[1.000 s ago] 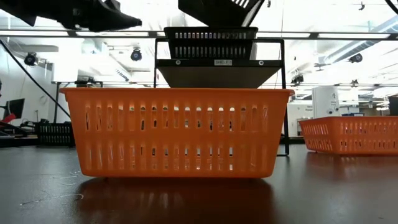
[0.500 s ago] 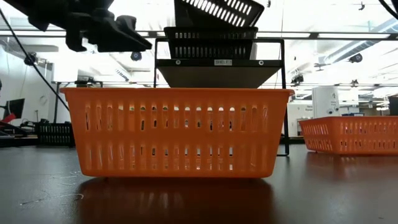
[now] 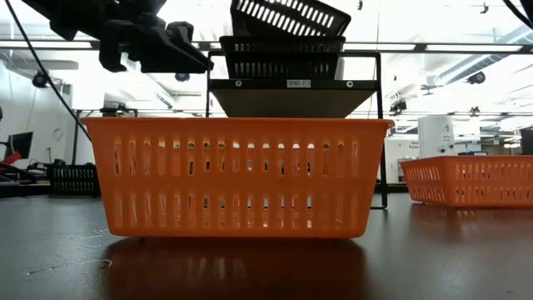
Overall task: Stack baskets on shelf by color
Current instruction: Stack the right black bin into the black bin on the shelf, then stack the gray bin into the gray bins on the shelf
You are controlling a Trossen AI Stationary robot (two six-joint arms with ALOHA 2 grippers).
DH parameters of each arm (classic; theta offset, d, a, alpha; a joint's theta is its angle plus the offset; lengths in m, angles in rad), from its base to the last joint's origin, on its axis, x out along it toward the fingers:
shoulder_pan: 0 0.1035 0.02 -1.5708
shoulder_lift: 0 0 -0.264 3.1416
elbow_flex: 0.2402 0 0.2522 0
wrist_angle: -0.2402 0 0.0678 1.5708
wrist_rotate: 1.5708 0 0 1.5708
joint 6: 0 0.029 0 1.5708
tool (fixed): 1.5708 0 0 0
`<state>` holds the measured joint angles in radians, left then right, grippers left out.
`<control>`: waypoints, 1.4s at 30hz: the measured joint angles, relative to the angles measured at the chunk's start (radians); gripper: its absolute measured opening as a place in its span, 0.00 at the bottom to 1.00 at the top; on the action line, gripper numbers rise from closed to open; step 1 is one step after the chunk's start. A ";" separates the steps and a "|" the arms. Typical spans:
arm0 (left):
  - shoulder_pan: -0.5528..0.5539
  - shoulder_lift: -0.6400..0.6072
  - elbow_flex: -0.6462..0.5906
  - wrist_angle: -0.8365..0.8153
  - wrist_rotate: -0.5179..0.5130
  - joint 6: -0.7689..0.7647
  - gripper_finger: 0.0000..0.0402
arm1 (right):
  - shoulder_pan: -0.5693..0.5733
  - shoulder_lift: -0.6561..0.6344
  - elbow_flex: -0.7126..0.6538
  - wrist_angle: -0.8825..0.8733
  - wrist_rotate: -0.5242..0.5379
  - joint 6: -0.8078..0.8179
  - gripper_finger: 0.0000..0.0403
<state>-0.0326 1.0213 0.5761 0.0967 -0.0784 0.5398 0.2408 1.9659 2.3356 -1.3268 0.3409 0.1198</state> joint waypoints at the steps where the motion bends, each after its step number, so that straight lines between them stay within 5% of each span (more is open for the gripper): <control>1: 0.000 -0.001 0.000 0.000 0.000 0.000 0.29 | -0.004 0.000 0.000 -0.002 0.000 0.007 0.03; 14: 0.000 -0.006 0.000 0.000 0.000 -0.003 0.29 | -0.019 0.000 0.000 -0.004 -0.003 -0.043 0.27; 25: 0.000 -0.006 -0.001 0.000 0.000 -0.004 0.29 | -0.019 0.000 0.020 0.004 -0.004 -0.108 0.33; 32: 0.000 -0.006 -0.001 0.000 0.000 -0.005 0.29 | -0.025 -0.003 0.020 0.075 -0.003 -0.176 0.28; 42: -0.002 -0.008 0.007 -0.002 0.000 -0.010 0.29 | -0.051 -0.005 -0.012 0.113 0.000 -0.306 0.03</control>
<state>-0.0341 1.0137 0.5833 0.0943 -0.0784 0.5303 0.1898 1.9609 2.3238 -1.2135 0.3411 -0.1865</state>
